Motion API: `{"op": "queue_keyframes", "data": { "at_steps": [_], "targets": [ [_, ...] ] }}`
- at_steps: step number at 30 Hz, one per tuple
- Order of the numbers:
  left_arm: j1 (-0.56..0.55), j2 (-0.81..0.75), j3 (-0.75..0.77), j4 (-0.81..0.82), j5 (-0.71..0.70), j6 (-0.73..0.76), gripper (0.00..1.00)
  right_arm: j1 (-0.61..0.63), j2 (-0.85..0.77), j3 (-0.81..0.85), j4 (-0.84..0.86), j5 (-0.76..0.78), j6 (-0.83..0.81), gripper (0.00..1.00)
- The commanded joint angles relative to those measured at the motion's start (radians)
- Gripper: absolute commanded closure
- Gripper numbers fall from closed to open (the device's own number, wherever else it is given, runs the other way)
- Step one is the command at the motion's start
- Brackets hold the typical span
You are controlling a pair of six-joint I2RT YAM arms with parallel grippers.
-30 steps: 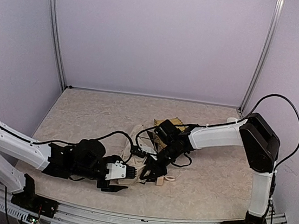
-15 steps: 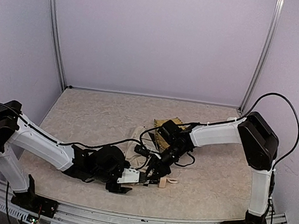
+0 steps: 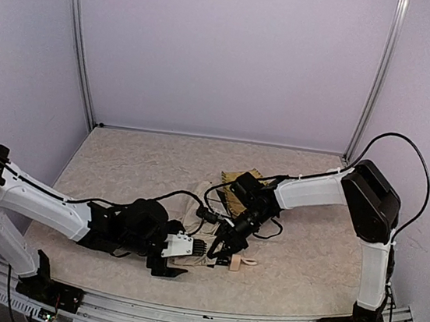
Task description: Put away the umbrella
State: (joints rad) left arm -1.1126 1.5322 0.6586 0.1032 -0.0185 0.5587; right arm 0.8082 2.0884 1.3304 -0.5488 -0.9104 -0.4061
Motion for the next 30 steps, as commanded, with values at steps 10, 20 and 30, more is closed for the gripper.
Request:
{"op": "queue_keyframes", "data": {
  "at_steps": [10,20,30],
  "targets": [
    [0.087,0.132,0.083,-0.058,0.074,-0.012,0.11,-0.018,0.073,-0.021,-0.097,0.073,0.027,0.78],
    [0.168,0.260,0.274,-0.358,0.328,-0.192,0.57,-0.035,-0.100,-0.090,0.071,0.102,0.100,0.56],
    [0.249,0.411,0.422,-0.583,0.604,-0.279,0.76,-0.033,-0.395,-0.290,0.283,0.532,0.182,0.41]
  ]
}}
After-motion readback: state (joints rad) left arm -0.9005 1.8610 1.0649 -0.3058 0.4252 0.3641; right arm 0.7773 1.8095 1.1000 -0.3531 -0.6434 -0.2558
